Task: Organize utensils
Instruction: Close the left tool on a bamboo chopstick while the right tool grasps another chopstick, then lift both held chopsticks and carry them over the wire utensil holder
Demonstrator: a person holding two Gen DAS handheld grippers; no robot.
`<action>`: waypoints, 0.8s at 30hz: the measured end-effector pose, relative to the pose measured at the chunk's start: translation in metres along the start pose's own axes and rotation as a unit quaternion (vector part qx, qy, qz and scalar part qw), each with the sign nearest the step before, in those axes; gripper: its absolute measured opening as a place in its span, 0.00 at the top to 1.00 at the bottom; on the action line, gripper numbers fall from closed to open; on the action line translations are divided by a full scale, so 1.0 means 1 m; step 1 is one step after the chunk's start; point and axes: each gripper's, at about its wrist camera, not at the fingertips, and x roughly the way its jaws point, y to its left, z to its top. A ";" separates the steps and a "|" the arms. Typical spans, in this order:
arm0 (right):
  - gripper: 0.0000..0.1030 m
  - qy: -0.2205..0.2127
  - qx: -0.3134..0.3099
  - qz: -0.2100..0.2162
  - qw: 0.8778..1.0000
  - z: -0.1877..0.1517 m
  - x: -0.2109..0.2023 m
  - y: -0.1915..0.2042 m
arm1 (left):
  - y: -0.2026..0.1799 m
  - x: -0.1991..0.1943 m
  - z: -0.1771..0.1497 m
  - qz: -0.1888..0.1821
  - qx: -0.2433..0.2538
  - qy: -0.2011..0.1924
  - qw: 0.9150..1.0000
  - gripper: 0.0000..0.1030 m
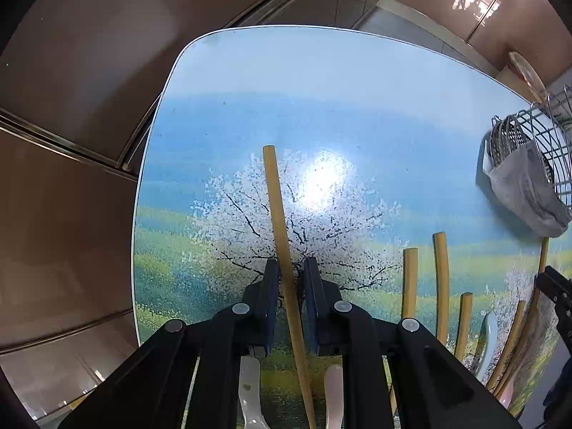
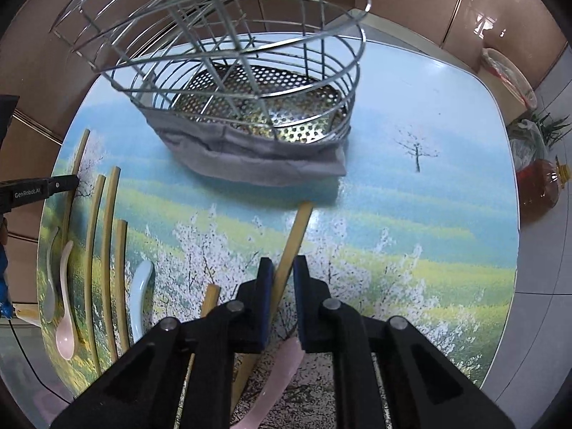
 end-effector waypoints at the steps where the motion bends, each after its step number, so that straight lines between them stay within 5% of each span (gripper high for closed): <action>1: 0.89 -0.001 0.000 0.001 1.000 0.000 0.000 0.000 | -0.002 0.000 0.000 -0.001 0.008 -0.002 1.000 0.90; 12: 0.93 -0.017 0.014 0.027 0.999 -0.002 -0.007 -0.013 | -0.003 -0.010 -0.012 -0.022 -0.005 -0.036 0.999 0.93; 24: 0.94 -0.137 -0.025 0.121 0.983 -0.035 -0.076 0.010 | 0.019 -0.092 -0.055 -0.041 -0.034 -0.170 0.984 0.93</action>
